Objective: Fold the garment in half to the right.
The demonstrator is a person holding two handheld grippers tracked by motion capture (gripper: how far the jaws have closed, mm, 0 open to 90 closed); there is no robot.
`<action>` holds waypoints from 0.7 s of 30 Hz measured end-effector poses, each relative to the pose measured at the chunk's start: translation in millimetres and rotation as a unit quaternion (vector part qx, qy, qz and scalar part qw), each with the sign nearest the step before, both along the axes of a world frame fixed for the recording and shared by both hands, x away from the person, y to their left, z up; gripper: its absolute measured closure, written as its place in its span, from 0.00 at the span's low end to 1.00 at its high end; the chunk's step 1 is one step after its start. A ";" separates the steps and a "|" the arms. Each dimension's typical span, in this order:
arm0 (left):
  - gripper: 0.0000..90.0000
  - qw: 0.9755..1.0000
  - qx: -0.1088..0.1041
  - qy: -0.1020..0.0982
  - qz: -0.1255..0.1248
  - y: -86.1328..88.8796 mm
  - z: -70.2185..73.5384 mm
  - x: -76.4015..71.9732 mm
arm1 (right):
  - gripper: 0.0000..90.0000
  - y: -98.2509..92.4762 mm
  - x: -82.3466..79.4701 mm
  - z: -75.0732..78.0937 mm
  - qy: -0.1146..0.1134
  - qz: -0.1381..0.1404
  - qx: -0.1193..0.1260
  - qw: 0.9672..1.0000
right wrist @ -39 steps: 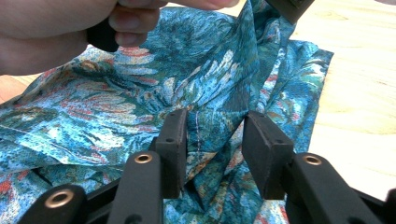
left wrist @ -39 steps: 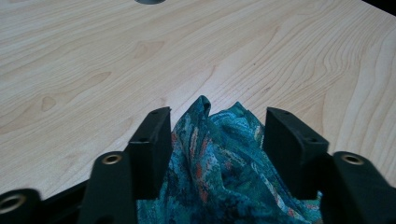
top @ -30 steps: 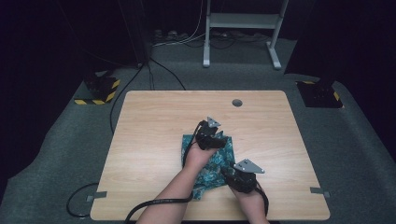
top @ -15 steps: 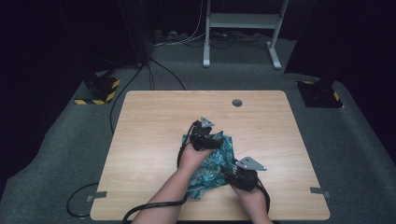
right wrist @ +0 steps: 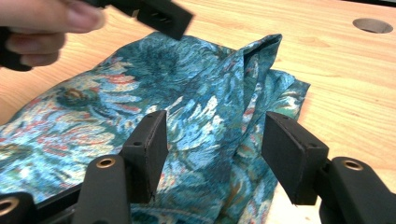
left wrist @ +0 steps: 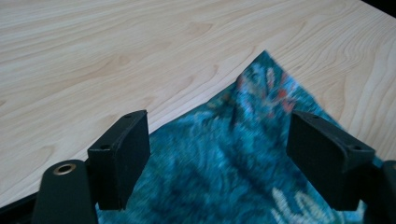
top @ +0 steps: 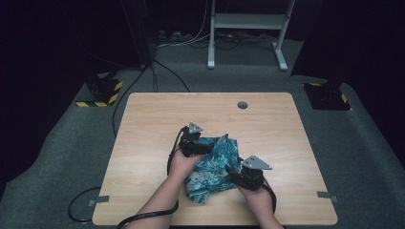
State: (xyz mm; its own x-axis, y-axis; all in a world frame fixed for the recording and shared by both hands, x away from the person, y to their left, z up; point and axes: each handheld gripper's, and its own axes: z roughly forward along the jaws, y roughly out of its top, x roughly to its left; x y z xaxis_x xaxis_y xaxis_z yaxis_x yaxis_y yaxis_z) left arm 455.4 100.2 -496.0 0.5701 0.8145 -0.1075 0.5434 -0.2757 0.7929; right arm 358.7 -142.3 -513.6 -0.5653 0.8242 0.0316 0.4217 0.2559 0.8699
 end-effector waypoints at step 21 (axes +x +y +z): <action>0.28 0.999 -0.002 0.027 0.040 43.8 -32.5 -1.7 | 0.62 22.4 72.7 10.7 0.018 -0.018 0.003 1.000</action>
State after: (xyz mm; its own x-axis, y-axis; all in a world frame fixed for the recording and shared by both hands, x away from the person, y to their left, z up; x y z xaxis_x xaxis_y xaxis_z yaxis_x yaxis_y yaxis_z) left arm 453.6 144.0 -528.5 0.4970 0.8566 -0.1387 0.6050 -0.2275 0.7630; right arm 431.5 -119.8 -502.9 -0.5329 0.8442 0.0574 0.4625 0.2338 0.8553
